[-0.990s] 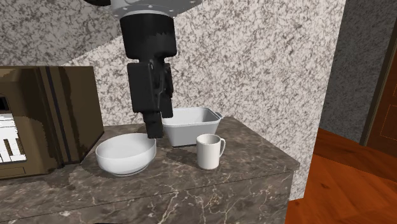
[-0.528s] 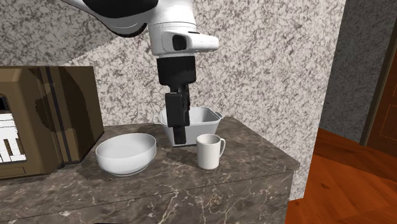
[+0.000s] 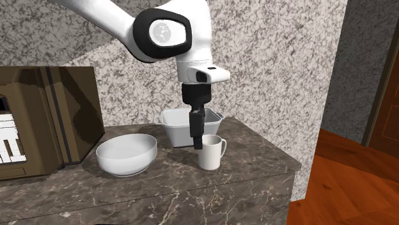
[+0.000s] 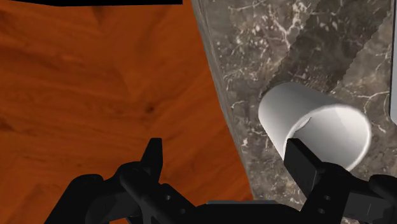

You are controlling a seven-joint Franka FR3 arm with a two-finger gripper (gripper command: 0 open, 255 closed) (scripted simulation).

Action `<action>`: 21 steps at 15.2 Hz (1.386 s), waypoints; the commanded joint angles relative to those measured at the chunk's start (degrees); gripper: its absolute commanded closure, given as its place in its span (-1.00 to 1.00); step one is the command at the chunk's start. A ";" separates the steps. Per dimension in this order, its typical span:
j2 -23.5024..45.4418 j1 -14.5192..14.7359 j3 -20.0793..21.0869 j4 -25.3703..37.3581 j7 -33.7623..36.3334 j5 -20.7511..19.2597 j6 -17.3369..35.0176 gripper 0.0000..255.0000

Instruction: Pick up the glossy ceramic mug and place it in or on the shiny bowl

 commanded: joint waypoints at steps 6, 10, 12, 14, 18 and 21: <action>16.27 1.00 4.69 9.20 13.28 -10.03 4.90 -1.00; 18.46 1.44 4.38 8.15 14.54 -11.84 7.69 -1.00; 19.62 1.65 4.22 7.71 15.24 -12.85 9.05 -1.00; 20.57 1.84 4.04 7.39 15.82 -13.68 10.11 -1.00; 20.57 1.85 4.03 7.39 15.81 -13.68 10.11 -1.00; 20.56 1.85 4.03 7.39 15.81 -13.67 10.10 -1.00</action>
